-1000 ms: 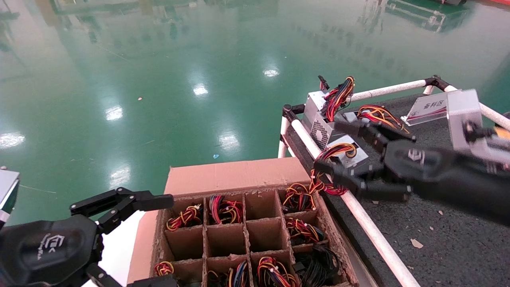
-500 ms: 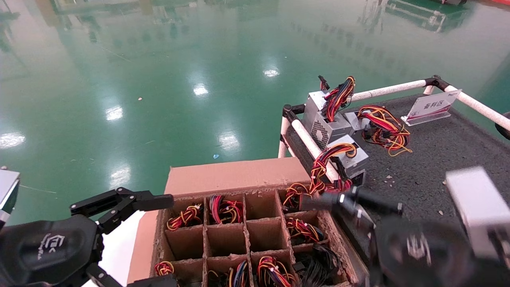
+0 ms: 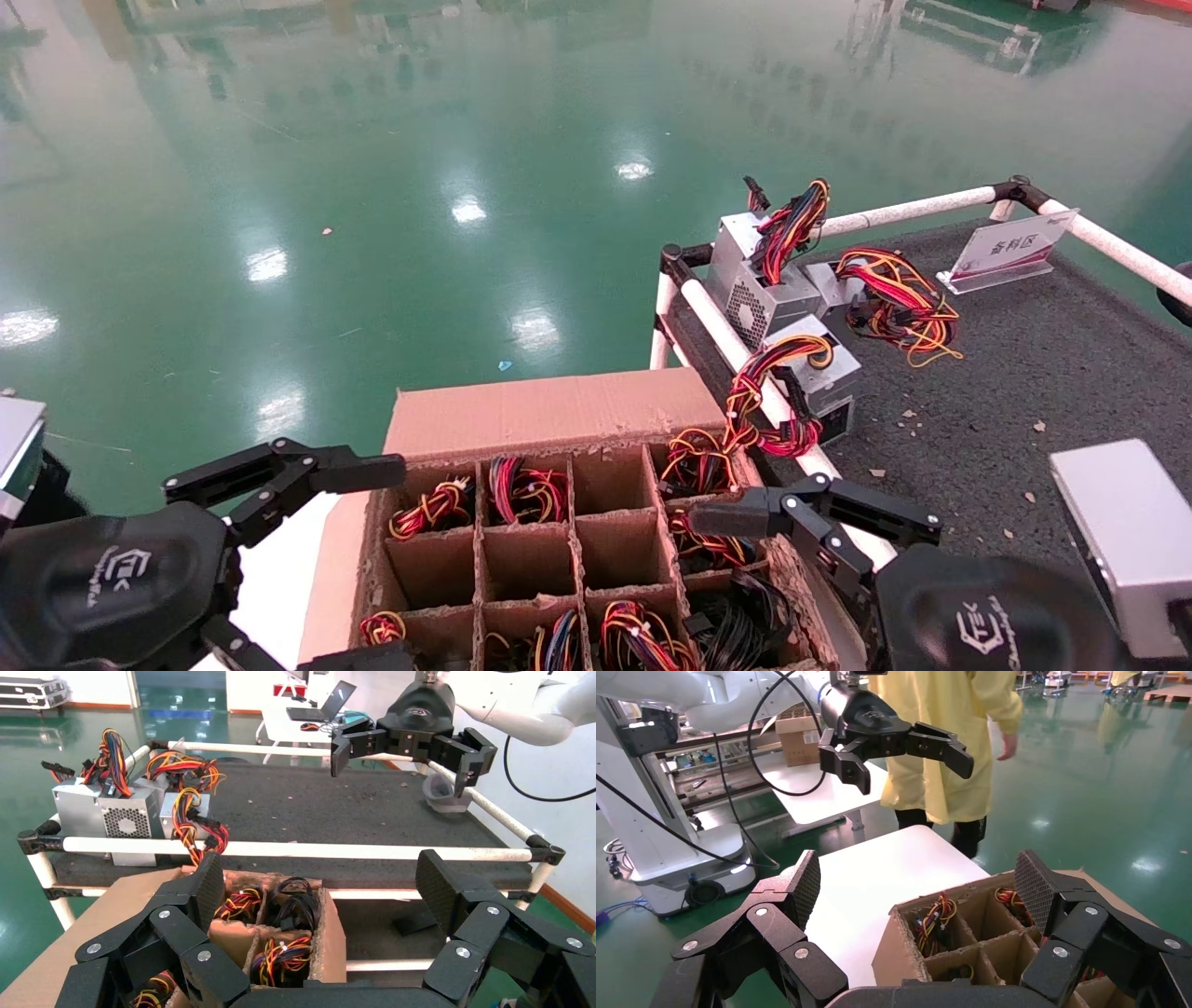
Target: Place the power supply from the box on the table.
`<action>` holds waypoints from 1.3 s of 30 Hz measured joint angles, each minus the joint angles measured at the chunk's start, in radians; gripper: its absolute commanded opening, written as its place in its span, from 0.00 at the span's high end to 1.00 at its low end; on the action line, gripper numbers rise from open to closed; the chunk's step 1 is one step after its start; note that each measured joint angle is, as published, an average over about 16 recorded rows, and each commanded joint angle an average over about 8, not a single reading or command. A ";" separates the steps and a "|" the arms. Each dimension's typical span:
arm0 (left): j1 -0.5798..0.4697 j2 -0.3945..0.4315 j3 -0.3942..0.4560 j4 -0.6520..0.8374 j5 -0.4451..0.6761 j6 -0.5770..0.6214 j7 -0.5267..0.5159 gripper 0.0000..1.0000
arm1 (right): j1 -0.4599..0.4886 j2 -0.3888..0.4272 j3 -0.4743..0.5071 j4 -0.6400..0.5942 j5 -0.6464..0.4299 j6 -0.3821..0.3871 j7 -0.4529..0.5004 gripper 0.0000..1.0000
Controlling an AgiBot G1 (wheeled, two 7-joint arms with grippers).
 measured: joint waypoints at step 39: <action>0.000 0.000 0.000 0.000 0.000 0.000 0.000 0.00 | 0.015 -0.008 -0.001 -0.025 -0.010 0.009 -0.002 0.00</action>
